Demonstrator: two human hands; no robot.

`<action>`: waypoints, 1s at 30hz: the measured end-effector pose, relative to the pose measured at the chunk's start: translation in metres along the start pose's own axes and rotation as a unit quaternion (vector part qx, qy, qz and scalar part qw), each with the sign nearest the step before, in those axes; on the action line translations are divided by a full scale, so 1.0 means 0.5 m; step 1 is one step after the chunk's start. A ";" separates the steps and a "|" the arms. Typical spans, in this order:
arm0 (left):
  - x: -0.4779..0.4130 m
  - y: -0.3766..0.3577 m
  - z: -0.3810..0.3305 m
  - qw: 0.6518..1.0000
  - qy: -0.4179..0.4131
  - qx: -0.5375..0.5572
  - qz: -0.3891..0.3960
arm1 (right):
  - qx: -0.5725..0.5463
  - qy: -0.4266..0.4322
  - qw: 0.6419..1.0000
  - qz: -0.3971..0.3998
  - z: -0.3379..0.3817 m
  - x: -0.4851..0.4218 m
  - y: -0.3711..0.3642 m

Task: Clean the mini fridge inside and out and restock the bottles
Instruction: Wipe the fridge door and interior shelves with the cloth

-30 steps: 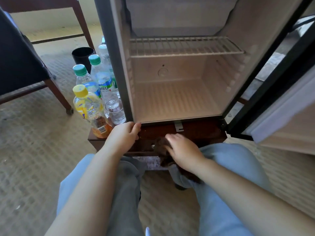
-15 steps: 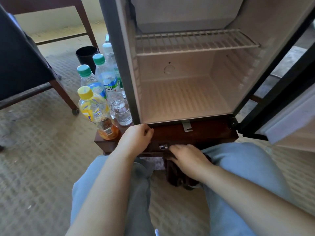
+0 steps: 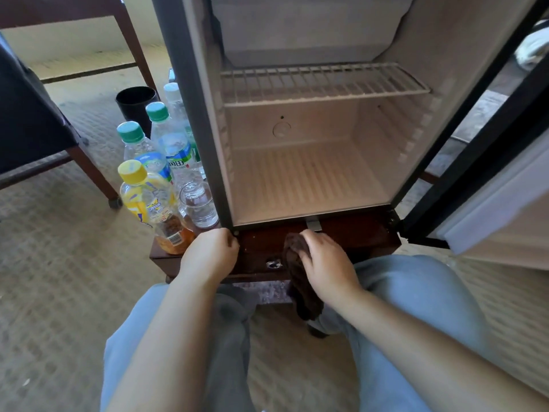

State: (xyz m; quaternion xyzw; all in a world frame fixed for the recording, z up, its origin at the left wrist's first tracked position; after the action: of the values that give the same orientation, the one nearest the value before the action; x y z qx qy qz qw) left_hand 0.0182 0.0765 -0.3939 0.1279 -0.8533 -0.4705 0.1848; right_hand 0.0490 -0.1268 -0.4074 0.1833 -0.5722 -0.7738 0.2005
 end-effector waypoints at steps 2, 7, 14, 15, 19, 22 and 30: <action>-0.001 -0.001 -0.010 1.000 -0.018 0.006 0.008 | 0.034 0.001 0.997 0.065 0.000 -0.003 -0.012; -0.011 -0.005 -0.052 0.992 -0.121 0.031 -0.010 | -0.074 -0.102 0.988 -0.094 -0.037 -0.053 0.033; -0.084 -0.009 -0.113 0.983 -0.171 0.050 -0.033 | -0.063 -0.121 0.979 -0.151 -0.121 -0.238 0.054; -0.092 -0.013 -0.120 0.982 -0.176 0.055 -0.028 | -0.015 -0.091 0.994 -0.066 -0.119 -0.259 0.019; -0.127 -0.026 -0.143 0.983 -0.173 0.051 -0.025 | 0.042 0.060 0.997 0.022 -0.071 -0.303 -0.081; -0.150 -0.021 -0.154 0.983 -0.164 0.045 -0.065 | 0.000 0.143 0.990 0.017 -0.032 -0.355 -0.095; -0.168 -0.035 -0.159 0.985 -0.153 0.073 -0.040 | -0.014 -0.003 0.995 -0.098 -0.174 -0.531 -0.058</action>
State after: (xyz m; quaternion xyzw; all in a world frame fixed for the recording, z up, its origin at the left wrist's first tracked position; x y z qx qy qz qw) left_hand 0.1293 0.0403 -0.3862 0.1018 -0.8979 -0.4276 0.0229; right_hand 0.3169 -0.0520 -0.4450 0.2336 -0.5412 -0.7982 0.1244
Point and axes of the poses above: each hand's wrist, its own x-axis away from the middle knuckle, its own y-axis out of the back of the hand, z = x × y, the point moved 3 cm from there along -x, towards the middle knuckle, and after that the axes turned 9 degrees about x, right-handed, at the moved point
